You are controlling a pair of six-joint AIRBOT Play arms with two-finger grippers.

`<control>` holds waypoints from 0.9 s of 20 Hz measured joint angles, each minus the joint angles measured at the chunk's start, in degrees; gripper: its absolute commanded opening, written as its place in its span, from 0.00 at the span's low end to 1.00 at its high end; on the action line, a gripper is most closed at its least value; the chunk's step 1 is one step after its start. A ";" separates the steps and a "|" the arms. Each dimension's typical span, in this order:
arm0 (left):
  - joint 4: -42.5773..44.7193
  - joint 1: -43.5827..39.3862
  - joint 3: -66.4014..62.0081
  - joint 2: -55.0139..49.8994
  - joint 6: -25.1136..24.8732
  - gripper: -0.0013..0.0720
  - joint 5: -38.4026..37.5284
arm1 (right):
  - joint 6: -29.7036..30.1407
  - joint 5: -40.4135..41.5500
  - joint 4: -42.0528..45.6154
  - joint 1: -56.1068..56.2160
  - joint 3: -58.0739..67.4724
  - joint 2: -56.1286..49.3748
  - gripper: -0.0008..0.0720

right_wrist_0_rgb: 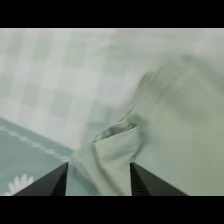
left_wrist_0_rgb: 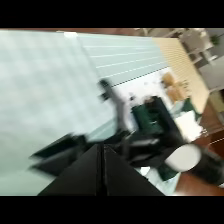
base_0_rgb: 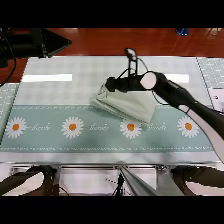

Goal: Fold the shirts.

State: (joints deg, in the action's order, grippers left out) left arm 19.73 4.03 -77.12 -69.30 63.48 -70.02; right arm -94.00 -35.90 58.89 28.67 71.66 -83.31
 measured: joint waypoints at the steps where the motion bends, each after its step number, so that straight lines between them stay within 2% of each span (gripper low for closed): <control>1: 2.16 0.50 0.00 0.11 -0.02 0.06 -0.72 | 0.00 -3.13 2.62 -2.47 0.00 2.14 0.66; 4: 9.25 2.71 0.00 0.20 0.11 0.06 -2.75 | 0.39 -16.81 15.96 -11.52 0.00 9.64 0.66; 6: 14.01 4.24 0.00 0.24 1.09 0.06 -4.48 | 2.21 -26.53 25.70 -18.45 -0.57 13.62 0.70; 7: 16.87 5.01 0.00 0.24 1.90 0.11 -5.27 | 3.34 -30.34 28.87 -22.12 -1.40 14.99 0.73; 8: 19.67 5.57 0.00 0.24 2.86 0.24 -5.97 | 4.46 -33.31 30.23 -26.23 -2.84 16.06 0.82; 9: 22.51 5.95 0.00 0.24 3.80 0.44 -6.93 | 5.38 -35.56 29.79 -29.97 -4.83 16.79 0.82; 10: 25.24 6.23 0.00 0.20 4.79 0.62 -7.48 | 6.05 -36.76 26.95 -33.73 -7.63 17.35 0.82; 11: 27.58 6.40 0.02 0.13 5.88 0.66 -8.41 | 6.82 -37.18 23.39 -36.79 -10.75 17.73 0.82; 14: 32.33 6.69 0.72 0.04 8.61 0.66 -9.97 | 10.05 -33.33 8.74 -42.05 -22.38 18.36 0.83; 18: 34.77 6.82 2.60 0.00 11.30 0.65 -11.08 | 14.43 -21.55 -7.56 -40.37 -35.32 18.60 0.83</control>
State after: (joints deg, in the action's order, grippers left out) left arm 54.50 10.85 -74.52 -69.30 74.78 -81.10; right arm -79.57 -57.45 51.33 -11.70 36.34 -64.71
